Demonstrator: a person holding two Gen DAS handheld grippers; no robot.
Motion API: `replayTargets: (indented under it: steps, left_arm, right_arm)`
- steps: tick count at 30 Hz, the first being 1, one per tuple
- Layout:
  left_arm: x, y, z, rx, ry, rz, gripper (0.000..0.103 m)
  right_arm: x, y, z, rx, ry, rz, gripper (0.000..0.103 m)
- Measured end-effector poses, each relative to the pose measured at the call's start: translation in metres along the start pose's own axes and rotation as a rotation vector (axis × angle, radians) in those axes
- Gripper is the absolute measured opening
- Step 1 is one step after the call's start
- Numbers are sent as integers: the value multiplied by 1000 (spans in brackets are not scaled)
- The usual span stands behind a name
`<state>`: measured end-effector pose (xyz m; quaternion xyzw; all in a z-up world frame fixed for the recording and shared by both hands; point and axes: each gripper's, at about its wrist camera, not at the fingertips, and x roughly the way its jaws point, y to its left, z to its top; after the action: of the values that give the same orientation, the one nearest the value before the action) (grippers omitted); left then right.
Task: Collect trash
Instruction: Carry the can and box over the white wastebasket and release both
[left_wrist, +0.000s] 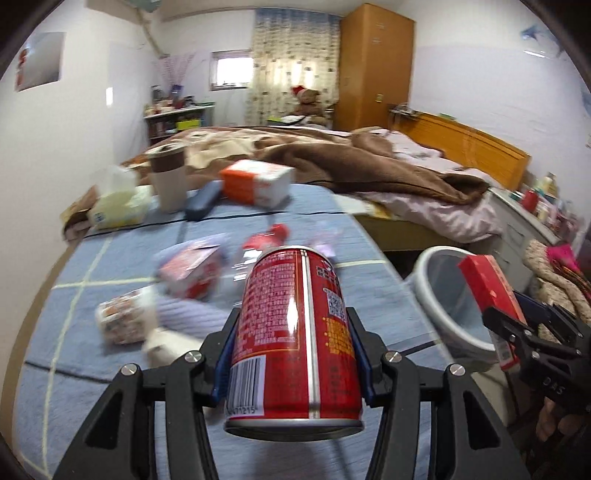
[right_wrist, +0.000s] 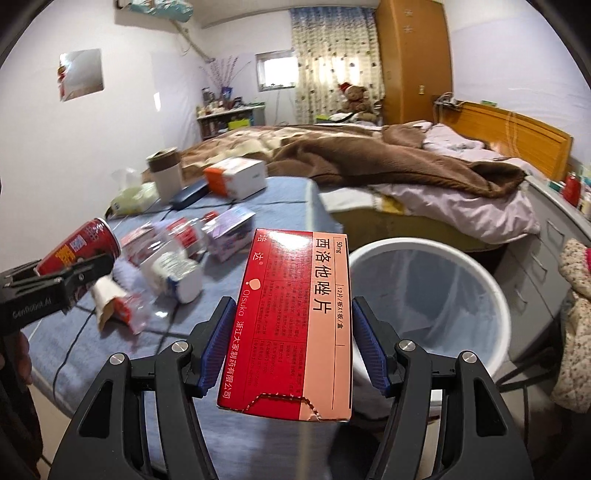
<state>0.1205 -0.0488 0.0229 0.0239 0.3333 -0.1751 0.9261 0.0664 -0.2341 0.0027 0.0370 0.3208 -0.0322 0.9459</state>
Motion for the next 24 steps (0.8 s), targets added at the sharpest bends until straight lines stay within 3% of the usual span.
replayTargets:
  steps: [9, 20, 24]
  left_arm:
    - [28, -78, 16, 102, 12, -149, 54]
    - [71, -151, 22, 188, 96, -309, 55]
    - [88, -167, 24, 204, 128, -330, 54]
  right_arm:
    - [5, -54, 11, 60, -1, -79, 64]
    - [28, -107, 3, 95, 105, -107, 64]
    - [36, -116, 0, 93, 141, -122, 65]
